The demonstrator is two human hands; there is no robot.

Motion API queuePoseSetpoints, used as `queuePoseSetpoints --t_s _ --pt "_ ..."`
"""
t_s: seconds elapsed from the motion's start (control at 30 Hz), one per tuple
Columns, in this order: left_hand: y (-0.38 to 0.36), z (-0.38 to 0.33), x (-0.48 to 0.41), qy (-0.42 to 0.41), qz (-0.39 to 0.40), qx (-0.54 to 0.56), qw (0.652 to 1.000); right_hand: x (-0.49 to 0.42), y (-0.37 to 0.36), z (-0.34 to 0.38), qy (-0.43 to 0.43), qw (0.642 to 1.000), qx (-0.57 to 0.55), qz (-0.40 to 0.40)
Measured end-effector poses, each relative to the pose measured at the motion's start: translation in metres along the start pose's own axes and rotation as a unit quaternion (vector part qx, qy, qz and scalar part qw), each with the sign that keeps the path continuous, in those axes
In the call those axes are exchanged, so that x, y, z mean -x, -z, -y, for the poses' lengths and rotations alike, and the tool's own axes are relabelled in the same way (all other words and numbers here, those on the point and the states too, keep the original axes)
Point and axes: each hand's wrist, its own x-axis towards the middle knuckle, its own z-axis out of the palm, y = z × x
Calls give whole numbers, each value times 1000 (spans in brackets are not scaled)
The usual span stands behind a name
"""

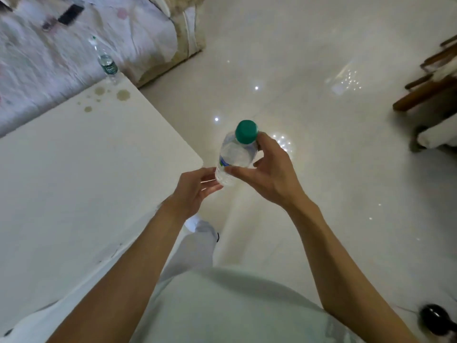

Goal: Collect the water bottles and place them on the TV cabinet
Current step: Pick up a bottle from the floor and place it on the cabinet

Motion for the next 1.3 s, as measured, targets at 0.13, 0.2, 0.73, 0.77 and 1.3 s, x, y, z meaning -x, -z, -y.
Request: queuePoseSetpoints --t_s 0.13,0.2,0.73,0.77,1.3 --pt "-47 50 34 23 36 -85 995 76 33 -33 -28 998 15 -52" --pt "-67 75 54 32 46 -108 993 119 50 -49 -48 995 11 -91" --pt "-238 257 187 143 287 -307 896 417 162 -132 -254 884 -17 -391" --pt "-246 264 191 149 297 -316 889 428 166 -135 -261 878 -16 -401" --pt "-406 366 207 195 476 -474 715 504 228 -178 -456 668 -71 -584"
